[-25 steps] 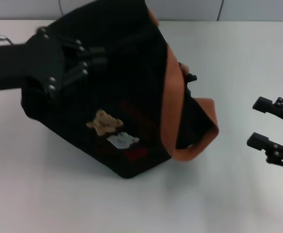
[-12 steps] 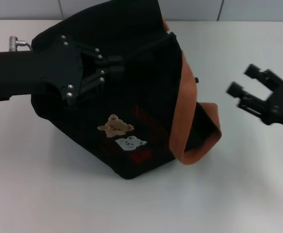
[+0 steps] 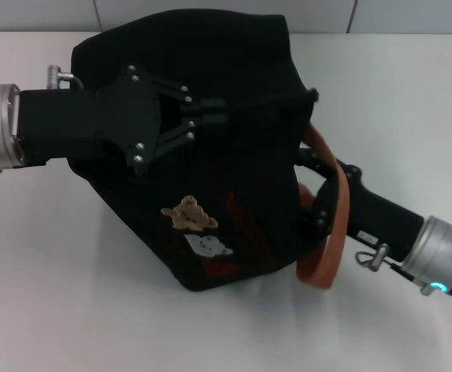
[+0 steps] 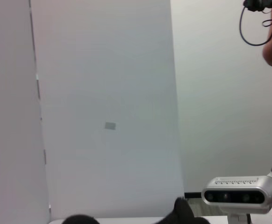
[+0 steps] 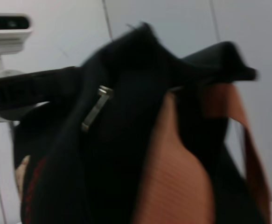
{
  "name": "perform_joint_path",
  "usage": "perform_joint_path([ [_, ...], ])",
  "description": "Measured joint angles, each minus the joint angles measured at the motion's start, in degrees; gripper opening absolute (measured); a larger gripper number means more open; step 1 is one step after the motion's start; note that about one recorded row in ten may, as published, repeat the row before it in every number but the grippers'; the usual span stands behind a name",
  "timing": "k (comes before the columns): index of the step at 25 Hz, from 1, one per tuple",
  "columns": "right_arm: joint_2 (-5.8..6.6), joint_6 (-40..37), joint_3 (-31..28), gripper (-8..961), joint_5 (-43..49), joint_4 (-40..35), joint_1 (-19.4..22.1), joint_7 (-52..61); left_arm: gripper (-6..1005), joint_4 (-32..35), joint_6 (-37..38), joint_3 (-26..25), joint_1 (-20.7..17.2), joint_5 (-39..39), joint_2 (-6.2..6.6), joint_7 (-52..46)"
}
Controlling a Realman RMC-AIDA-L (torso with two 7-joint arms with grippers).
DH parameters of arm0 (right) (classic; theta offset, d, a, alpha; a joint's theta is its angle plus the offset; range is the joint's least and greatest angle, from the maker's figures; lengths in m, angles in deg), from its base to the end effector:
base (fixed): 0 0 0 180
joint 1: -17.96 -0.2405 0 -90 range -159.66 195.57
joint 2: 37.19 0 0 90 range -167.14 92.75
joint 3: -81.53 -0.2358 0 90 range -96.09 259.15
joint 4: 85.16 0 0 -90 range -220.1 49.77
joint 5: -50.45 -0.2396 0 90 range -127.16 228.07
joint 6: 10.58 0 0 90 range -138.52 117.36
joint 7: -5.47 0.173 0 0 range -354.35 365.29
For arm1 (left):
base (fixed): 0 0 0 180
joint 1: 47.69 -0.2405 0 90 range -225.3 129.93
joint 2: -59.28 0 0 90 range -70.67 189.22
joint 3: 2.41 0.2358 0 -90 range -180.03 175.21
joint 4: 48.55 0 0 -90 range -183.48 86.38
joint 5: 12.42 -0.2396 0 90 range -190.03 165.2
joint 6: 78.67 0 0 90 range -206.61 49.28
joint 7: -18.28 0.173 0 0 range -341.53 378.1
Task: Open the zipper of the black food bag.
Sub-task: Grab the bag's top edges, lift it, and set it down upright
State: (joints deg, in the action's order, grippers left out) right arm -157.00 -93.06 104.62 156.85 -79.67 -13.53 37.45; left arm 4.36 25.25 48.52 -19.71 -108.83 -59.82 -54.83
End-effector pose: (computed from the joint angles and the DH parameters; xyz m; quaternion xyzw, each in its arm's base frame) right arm 0.2442 0.2934 -0.1187 -0.8795 0.1740 0.3814 0.2254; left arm -0.1669 0.3367 0.0280 -0.9400 0.0144 -0.3329 0.0735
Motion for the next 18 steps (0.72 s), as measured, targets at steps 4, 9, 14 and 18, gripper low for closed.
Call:
perform_joint_path([
  [4,-0.04,0.61,-0.25,840,0.02,1.67,-0.67,-1.55,94,-0.05,-0.29,1.20,-0.21,0.87,0.00,0.25],
  [9,0.03,-0.20,-1.67,839,-0.63,0.56,1.62,-1.70,92,-1.00,-0.36,1.43,-0.93,1.34,0.17,1.55],
  [14,0.09,-3.70,-5.45,839,-0.69,-2.26,4.60,-2.24,90,-2.64,-0.24,1.21,-1.50,1.53,0.28,3.27],
  [18,0.11,-6.12,-6.90,839,-0.71,-2.99,5.54,-6.61,90,-4.68,0.01,1.06,-1.53,1.56,0.28,4.53],
])
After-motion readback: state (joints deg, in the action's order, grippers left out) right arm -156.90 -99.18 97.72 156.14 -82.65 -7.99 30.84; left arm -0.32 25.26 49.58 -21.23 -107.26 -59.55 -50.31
